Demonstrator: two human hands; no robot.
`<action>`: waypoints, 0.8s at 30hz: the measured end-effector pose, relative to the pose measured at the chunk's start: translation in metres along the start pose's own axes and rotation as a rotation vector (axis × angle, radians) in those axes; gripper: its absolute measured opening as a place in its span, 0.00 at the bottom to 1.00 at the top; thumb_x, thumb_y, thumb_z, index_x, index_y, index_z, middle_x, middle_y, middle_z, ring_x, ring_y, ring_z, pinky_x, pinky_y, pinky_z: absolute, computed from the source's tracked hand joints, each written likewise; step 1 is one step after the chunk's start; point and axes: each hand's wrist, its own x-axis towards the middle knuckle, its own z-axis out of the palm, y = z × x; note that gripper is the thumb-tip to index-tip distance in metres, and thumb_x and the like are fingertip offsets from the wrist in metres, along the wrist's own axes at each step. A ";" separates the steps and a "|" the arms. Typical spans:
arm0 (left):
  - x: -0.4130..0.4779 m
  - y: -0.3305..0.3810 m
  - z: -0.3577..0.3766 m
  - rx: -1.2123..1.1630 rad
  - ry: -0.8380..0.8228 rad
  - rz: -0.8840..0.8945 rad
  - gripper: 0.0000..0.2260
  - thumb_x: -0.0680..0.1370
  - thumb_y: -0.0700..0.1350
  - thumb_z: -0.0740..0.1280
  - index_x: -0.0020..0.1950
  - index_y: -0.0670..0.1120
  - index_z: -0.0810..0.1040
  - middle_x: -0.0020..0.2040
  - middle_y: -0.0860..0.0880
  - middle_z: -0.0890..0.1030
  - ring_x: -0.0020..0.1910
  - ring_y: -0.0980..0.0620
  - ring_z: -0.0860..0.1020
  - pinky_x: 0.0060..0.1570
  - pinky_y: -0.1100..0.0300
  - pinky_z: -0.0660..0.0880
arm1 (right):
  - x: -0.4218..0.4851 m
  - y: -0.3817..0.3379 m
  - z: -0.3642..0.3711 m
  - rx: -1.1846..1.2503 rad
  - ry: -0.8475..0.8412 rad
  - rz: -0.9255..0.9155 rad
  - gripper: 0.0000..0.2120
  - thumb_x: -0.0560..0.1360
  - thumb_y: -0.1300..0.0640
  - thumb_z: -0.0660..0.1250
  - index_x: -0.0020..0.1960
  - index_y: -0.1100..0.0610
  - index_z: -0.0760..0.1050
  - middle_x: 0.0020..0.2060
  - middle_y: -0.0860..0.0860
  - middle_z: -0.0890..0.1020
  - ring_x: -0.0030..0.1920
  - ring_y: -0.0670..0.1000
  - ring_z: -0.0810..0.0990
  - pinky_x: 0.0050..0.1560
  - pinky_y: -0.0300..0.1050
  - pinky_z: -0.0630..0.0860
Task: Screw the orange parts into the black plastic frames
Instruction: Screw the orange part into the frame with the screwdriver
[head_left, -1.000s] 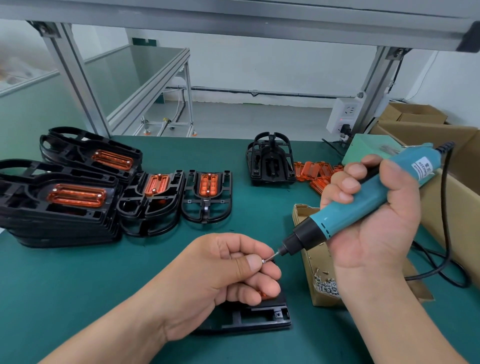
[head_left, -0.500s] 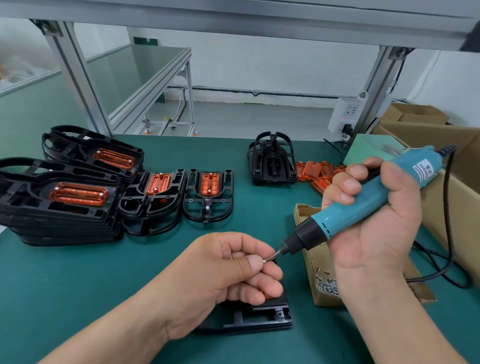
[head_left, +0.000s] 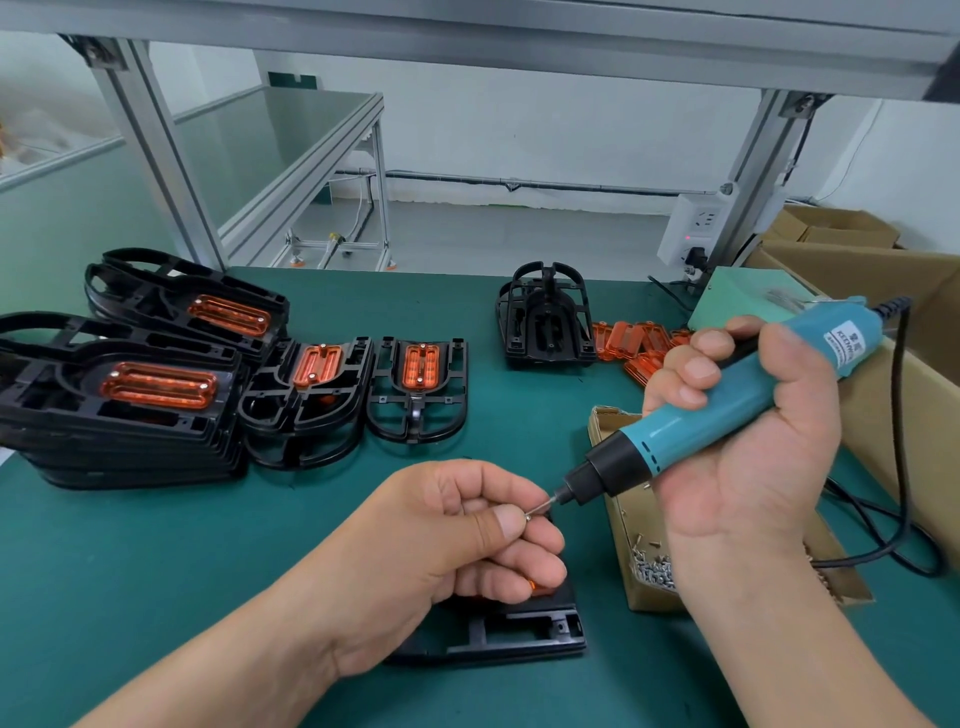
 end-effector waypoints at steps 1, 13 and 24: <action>0.000 0.000 0.000 -0.004 -0.004 0.001 0.05 0.81 0.38 0.69 0.54 0.41 0.85 0.53 0.36 0.86 0.46 0.46 0.86 0.41 0.61 0.82 | 0.000 0.000 0.000 0.000 0.007 -0.001 0.06 0.82 0.56 0.61 0.49 0.56 0.74 0.41 0.51 0.77 0.35 0.47 0.75 0.36 0.38 0.73; 0.001 0.001 0.001 0.027 0.021 0.021 0.06 0.78 0.41 0.71 0.53 0.44 0.85 0.53 0.36 0.86 0.47 0.45 0.87 0.42 0.60 0.83 | 0.001 0.000 0.000 -0.009 0.016 -0.008 0.06 0.83 0.57 0.60 0.49 0.56 0.74 0.41 0.50 0.77 0.35 0.47 0.74 0.35 0.38 0.72; 0.001 -0.004 0.003 0.267 0.109 0.143 0.13 0.83 0.34 0.67 0.49 0.51 0.85 0.49 0.41 0.87 0.47 0.43 0.87 0.41 0.61 0.81 | -0.003 0.004 0.004 -0.041 0.007 -0.004 0.04 0.83 0.57 0.62 0.49 0.55 0.73 0.41 0.50 0.77 0.36 0.47 0.74 0.36 0.38 0.73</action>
